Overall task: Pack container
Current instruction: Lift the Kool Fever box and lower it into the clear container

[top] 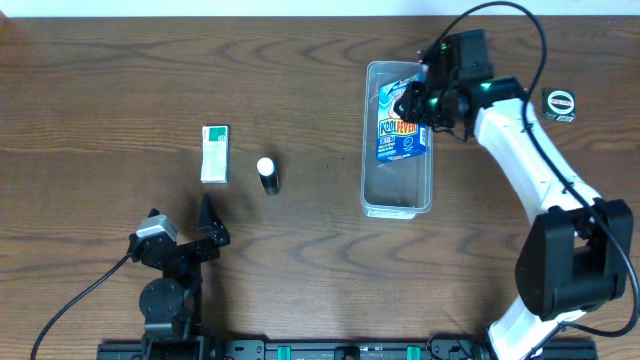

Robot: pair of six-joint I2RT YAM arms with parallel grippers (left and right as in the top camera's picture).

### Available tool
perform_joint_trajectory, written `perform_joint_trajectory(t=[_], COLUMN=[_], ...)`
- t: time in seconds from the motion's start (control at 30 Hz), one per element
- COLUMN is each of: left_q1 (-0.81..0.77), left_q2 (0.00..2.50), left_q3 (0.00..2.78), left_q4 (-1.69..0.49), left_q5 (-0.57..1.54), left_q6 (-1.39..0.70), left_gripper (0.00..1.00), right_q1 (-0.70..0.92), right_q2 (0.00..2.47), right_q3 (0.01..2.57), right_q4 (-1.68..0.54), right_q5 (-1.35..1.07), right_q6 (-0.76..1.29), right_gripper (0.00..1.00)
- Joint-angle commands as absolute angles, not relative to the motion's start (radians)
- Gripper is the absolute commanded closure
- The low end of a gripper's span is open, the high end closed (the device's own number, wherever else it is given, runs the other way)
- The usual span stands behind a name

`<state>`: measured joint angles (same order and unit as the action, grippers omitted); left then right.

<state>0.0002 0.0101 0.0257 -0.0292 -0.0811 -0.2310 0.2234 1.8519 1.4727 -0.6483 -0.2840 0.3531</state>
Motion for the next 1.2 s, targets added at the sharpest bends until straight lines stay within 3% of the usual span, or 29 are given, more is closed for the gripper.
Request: perform_joint_trajectory(t=[0.0, 0.27, 0.83, 1.17], left_q1=[0.006, 0.006, 0.006, 0.006], left_q2=[0.004, 0.004, 0.004, 0.004], left_q3=[0.004, 0.004, 0.004, 0.004], left_q4=[-0.065, -0.065, -0.065, -0.065], left_q5=[-0.092, -0.092, -0.092, -0.092], left_q6=[-0.218, -0.218, -0.218, -0.218], left_gripper=[0.02, 0.02, 0.02, 0.02], right_q1=[0.281, 0.335, 0.327, 0.326], right_q2=[1.835, 1.835, 1.901, 1.956], right_q3=[1.478, 1.478, 1.477, 1.477], right_q4=[-0.658, -0.737, -0.740, -0.704], right_q5=[-0.036, 0.226, 0.213, 0.175], right_q6=[0.331, 0.332, 0.332, 0.332], right_gripper=[0.87, 0.89, 0.89, 0.96])
